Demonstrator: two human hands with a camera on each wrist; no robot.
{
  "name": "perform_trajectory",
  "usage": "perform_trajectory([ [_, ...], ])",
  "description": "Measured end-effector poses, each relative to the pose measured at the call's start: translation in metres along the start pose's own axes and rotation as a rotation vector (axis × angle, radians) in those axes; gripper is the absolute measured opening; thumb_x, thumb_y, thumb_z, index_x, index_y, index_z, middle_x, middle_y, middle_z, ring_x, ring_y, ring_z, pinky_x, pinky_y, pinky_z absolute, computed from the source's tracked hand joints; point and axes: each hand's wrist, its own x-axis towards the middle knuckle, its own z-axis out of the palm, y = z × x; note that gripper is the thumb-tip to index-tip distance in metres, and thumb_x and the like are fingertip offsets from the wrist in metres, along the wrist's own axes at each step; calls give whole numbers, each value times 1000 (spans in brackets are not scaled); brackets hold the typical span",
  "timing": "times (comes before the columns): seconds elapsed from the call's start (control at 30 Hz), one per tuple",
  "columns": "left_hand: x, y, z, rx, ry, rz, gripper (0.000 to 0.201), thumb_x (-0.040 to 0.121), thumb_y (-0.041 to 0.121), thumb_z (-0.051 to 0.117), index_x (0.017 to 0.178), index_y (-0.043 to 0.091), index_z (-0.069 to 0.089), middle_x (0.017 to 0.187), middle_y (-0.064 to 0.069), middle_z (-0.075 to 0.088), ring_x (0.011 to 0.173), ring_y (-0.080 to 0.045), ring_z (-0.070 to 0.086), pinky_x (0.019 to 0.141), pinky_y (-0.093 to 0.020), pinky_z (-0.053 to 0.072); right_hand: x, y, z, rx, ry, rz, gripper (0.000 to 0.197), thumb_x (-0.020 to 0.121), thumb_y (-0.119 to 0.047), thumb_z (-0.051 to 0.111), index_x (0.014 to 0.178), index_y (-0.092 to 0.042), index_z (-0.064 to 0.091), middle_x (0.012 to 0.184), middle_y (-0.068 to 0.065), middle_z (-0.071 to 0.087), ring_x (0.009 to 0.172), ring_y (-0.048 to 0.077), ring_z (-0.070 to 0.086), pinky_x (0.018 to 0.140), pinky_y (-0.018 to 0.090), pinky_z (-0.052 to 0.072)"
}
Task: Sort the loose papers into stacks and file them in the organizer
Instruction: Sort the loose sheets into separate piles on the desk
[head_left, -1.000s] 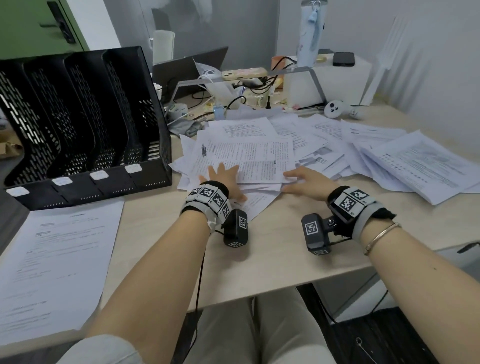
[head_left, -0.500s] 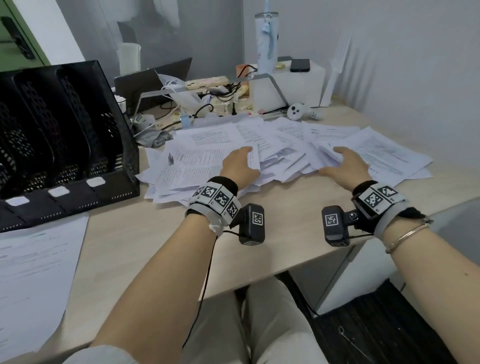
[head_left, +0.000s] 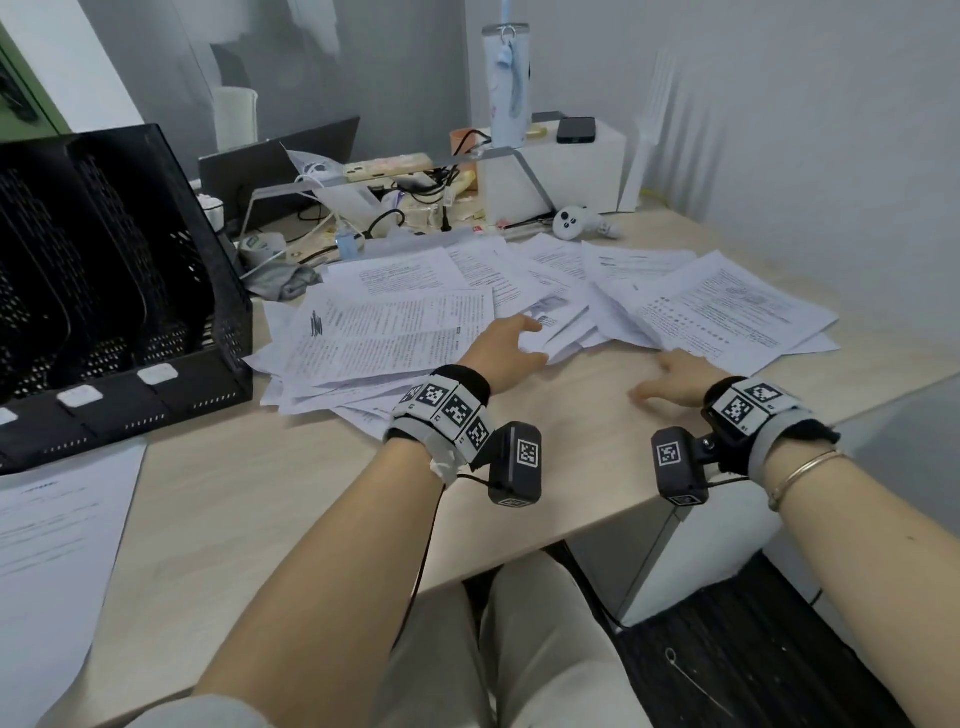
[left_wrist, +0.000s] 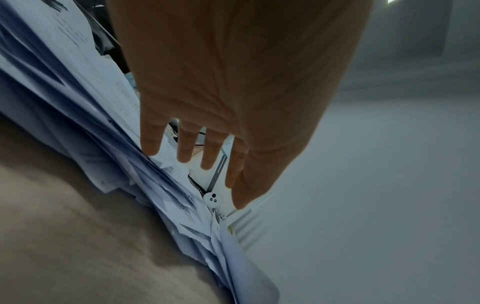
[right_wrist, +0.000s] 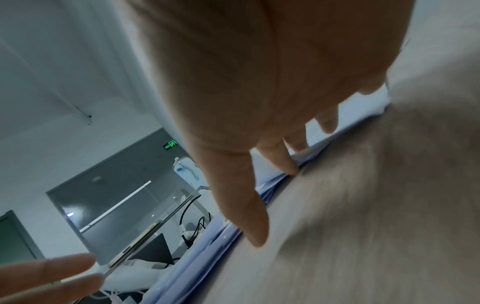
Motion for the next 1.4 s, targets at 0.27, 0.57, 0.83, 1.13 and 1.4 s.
perform_trajectory([
  [0.27, -6, -3, 3, -161, 13, -7, 36, 92, 24, 55, 127, 19, 50, 125, 1, 58, 106, -13, 56, 89, -29, 47, -22, -14, -3, 140, 82, -218, 66, 91, -27, 59, 145, -5, 29, 153, 10, 27, 141, 24, 26, 111, 31, 20],
  [0.57, -26, -5, -4, -396, 55, -104, 55, 96, 38, 48, 141, 12, 29, 107, -5, 64, 94, -22, 65, 81, -36, 52, -53, -64, 20, 134, 18, -512, 56, 93, -12, 54, 145, -11, 32, 153, 4, 28, 140, 16, 26, 103, 15, 15],
  [0.83, -37, -21, -12, -512, 108, -228, 68, 96, 39, 49, 148, 20, 8, 105, -12, 60, 72, -19, 66, 57, -30, 56, -57, -78, 46, 312, 13, -543, 37, 78, -2, 66, 104, -25, 54, 131, -2, 48, 128, 20, 46, 98, 28, 38],
  [1.13, -42, -17, -7, -465, 120, -258, 52, 96, 5, 37, 144, 16, 22, 117, -15, 53, 84, -34, 63, 74, -45, 56, -59, -75, 52, 207, -38, -426, 82, 74, -32, 78, 142, -19, 34, 147, -3, 37, 135, 15, 34, 103, 26, 29],
  [1.4, -29, -39, -5, -487, 158, -275, 50, 91, -6, 32, 140, 2, 33, 140, -23, 43, 55, -13, 68, 43, -22, 51, -49, -72, 46, 326, 172, -293, 16, 85, -10, 56, 89, -21, 67, 87, 0, 60, 83, 18, 59, 77, 26, 45],
])
